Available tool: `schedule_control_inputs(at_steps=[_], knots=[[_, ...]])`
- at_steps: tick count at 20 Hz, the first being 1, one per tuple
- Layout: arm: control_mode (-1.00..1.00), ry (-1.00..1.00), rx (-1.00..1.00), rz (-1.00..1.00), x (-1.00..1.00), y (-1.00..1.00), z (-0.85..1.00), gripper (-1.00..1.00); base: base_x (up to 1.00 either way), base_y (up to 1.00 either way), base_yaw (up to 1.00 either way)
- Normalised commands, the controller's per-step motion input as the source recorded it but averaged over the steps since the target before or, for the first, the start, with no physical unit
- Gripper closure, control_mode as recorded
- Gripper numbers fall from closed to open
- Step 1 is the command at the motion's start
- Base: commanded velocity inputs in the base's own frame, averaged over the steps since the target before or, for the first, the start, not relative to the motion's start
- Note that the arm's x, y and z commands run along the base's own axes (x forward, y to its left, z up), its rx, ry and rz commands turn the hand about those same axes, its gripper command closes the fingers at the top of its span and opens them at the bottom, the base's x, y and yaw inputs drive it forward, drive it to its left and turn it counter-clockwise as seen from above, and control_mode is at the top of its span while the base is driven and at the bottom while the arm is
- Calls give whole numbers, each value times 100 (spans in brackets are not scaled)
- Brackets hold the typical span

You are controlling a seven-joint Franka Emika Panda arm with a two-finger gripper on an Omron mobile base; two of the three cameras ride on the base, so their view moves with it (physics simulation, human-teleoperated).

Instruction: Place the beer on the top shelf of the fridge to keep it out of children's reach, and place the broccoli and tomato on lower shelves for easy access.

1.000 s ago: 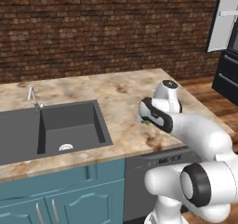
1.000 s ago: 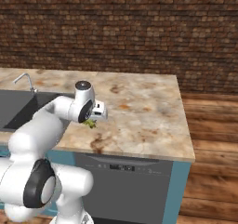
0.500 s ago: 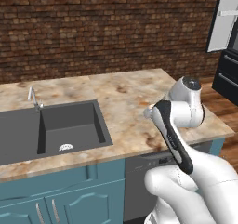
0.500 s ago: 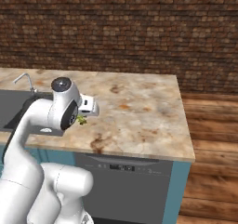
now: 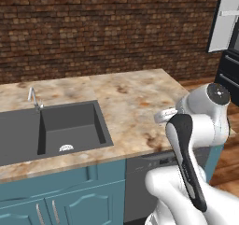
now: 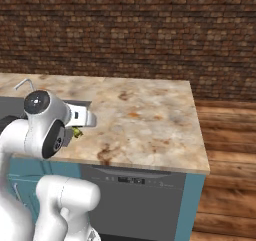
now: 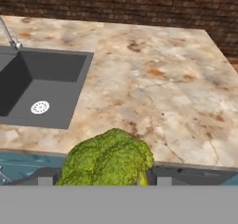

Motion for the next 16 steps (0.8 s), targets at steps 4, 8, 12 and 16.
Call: schedule_control_inputs(at_steps=[4,8,12,16], knots=[[100,0,-1,0,-36,0,31,100,-36,-5,0],[100,0,0,0,0,0,0,100,-70,-31,0],[100,0,0,0,0,0,0,100,-39,-76,-1],[100,0,0,0,0,0,0,100,-3,-100,-6]])
